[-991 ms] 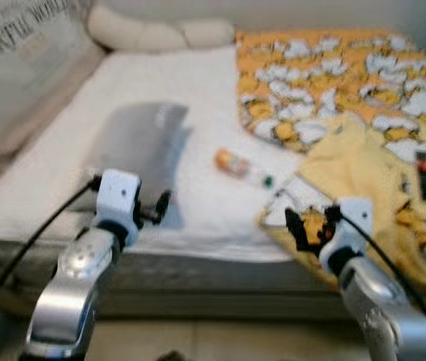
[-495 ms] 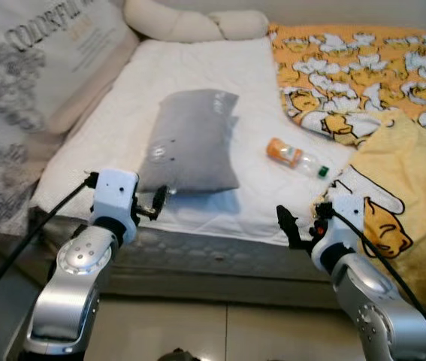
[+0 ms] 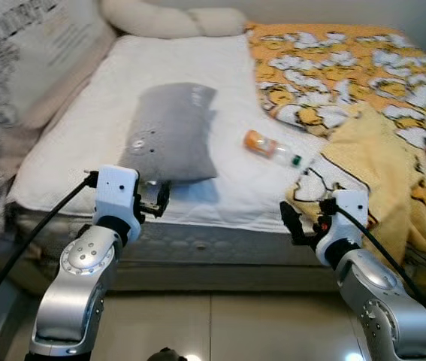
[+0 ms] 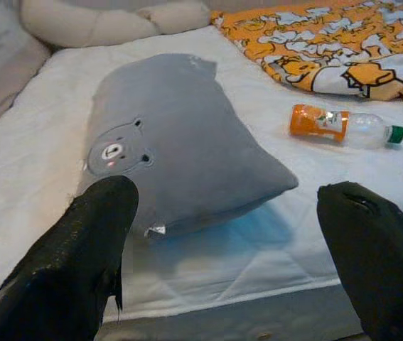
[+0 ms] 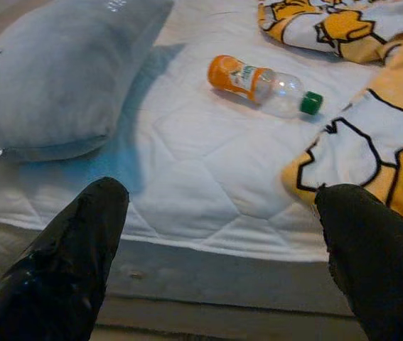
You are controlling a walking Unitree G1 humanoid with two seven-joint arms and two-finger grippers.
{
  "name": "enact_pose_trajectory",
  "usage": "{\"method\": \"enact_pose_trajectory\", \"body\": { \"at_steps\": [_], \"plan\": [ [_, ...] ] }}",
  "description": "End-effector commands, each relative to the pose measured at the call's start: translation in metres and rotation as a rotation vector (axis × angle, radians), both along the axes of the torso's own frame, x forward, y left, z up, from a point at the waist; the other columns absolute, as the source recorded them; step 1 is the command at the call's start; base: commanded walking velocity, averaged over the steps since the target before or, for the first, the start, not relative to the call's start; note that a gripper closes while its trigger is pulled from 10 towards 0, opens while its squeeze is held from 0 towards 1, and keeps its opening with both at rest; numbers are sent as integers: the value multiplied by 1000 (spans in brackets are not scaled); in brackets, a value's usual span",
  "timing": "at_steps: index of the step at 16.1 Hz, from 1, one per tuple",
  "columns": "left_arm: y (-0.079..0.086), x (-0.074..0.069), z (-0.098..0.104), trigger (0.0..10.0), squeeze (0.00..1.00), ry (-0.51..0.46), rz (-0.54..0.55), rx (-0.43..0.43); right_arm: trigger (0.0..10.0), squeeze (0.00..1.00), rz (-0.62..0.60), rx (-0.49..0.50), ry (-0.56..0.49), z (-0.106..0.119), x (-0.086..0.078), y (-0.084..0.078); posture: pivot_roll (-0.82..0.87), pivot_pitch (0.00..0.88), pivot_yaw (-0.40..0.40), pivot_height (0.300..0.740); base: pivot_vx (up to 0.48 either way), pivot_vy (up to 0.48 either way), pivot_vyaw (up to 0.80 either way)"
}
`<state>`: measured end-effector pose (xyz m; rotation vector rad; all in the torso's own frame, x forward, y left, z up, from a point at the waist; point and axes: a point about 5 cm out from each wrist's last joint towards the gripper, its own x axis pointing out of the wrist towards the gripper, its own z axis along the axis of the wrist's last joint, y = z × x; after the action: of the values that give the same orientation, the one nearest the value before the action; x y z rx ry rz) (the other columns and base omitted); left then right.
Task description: Clean up the room
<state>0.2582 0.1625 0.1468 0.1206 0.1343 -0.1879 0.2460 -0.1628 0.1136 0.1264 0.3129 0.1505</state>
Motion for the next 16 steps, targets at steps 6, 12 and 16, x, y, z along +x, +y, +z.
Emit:
{"method": "enact_pose_trajectory", "body": {
  "at_steps": [6,12,16],
  "plan": [
    [-2,-2,4,10000,0,-16,-15,-20,10000,0,5,-18,-18,5,5,-2,-3,0,13,740,414,0,-252],
    [-6,-3,1,10000,0,-7,-19,-33,10000,0,9,-33,-18,5,5,-4,-4,0,5,740,419,0,0],
    [-5,-3,1,10000,0,-9,-16,-28,10000,0,15,-34,-15,4,6,-4,1,0,2,740,421,0,-216]
  ]
}}
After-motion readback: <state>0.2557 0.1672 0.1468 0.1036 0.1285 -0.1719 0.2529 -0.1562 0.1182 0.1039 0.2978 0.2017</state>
